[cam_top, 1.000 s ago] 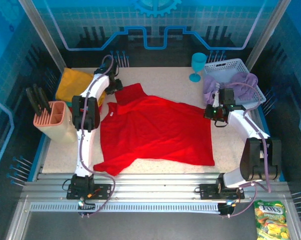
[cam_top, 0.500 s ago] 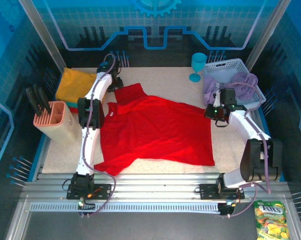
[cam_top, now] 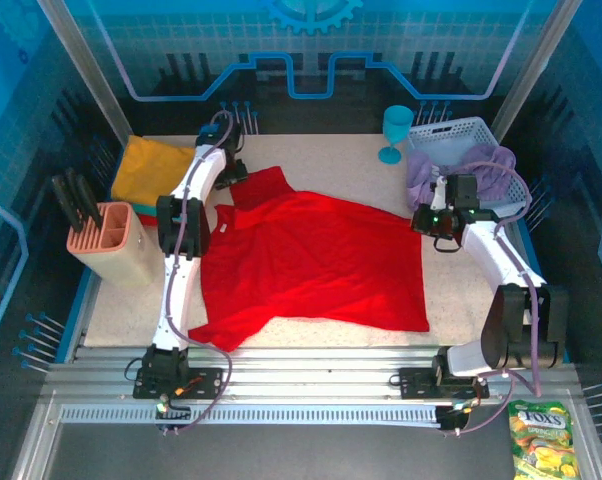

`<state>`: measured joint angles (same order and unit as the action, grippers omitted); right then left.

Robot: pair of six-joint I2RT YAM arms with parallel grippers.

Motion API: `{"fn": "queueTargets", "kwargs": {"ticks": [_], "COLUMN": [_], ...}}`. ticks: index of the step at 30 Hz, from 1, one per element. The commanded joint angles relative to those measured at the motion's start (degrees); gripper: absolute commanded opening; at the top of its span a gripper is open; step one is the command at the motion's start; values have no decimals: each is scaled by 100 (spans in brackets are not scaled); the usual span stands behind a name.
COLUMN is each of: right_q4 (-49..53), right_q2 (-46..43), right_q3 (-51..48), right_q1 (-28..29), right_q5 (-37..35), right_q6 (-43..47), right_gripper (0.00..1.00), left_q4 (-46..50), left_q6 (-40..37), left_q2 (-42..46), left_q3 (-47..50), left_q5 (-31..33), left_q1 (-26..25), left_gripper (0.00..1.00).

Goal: Fold and stack the t-shirts

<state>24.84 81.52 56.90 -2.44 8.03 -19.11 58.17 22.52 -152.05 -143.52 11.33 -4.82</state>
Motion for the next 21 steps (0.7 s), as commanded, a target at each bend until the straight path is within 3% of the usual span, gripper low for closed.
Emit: {"fn": "queueTargets", "kwargs": {"ticks": [1,10,14,21], "right_q4": [37,21,12,10], "right_q2": [-187,-254,-252,-191], "right_q3": [65,59,58,97], "right_q1": [-136,-259,-265,-272], "right_q5": [123,244,260,220], "right_q6": [-33,-75,-84,-160], "right_gripper": [0,0,0,0], "left_q4": [-12,-44,-75,-572], "left_q6": [28,86,33,-119], "left_q2": [-141,-167,-58,494], "left_q3": [143,262,300,811], "left_q5": [-30,-72,-99,-292], "left_q1": [-63,-63,-72,-133], "left_gripper": [44,27,8,4]}}
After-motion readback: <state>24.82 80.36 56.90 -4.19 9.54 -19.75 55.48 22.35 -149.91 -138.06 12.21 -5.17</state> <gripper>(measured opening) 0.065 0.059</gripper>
